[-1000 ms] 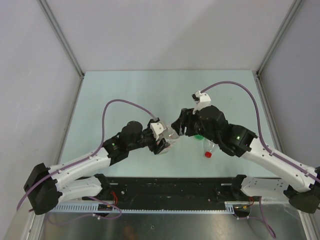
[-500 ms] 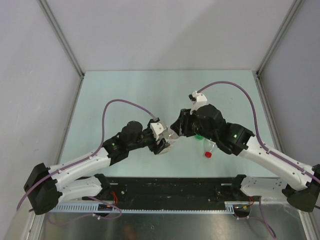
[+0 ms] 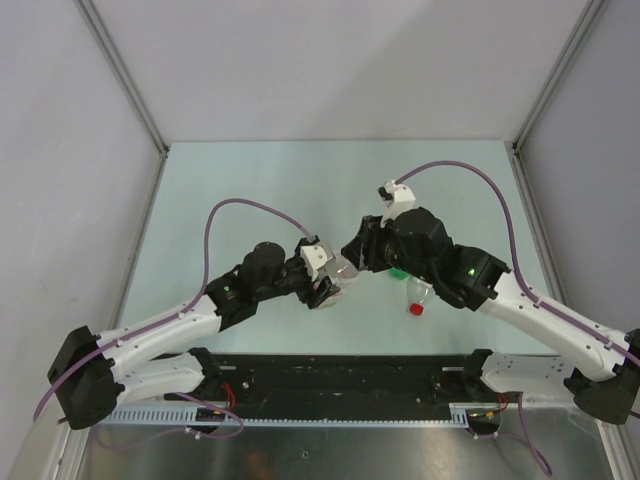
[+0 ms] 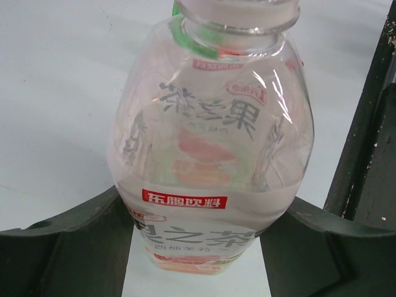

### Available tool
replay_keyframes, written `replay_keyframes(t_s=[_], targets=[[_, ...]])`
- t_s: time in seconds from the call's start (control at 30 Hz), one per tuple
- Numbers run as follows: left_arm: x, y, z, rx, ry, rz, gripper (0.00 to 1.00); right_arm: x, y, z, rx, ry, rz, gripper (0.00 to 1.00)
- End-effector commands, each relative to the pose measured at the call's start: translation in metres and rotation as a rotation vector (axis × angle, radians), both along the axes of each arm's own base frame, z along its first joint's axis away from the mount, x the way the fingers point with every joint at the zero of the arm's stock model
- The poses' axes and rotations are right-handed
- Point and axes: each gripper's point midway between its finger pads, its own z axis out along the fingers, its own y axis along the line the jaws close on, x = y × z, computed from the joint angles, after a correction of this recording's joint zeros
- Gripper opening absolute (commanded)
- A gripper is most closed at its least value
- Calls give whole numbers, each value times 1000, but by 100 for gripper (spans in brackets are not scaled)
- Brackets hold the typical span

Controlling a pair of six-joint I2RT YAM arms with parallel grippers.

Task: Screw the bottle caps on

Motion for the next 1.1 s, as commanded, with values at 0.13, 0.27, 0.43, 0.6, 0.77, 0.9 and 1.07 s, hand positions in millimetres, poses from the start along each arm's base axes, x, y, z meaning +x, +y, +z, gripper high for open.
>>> replay_keyframes(t_s=[0.13,0.27,0.43,0.6,0.77,0.9,1.07], targets=[[6,-9,35,-70,-49,-3,0,1,3,25,24,-57,17,24],[-6,-12,50,-129,-29,-46,0,-1,6,27,-29,-134,73,3],[-28,-13,75,-220,-31,-133,0,-16,11,29,-80,-212,211,0],[-45,-11,94,-288,-36,-192,0,-32,18,27,-107,-256,342,0],[-46,-7,104,-303,-81,-197,0,-48,19,11,-169,-251,461,0],[-48,-7,106,-300,-107,-214,0,-56,13,6,-208,-262,507,0],[-28,-6,104,-280,-112,-120,0,-35,5,-3,-243,-208,344,0]])
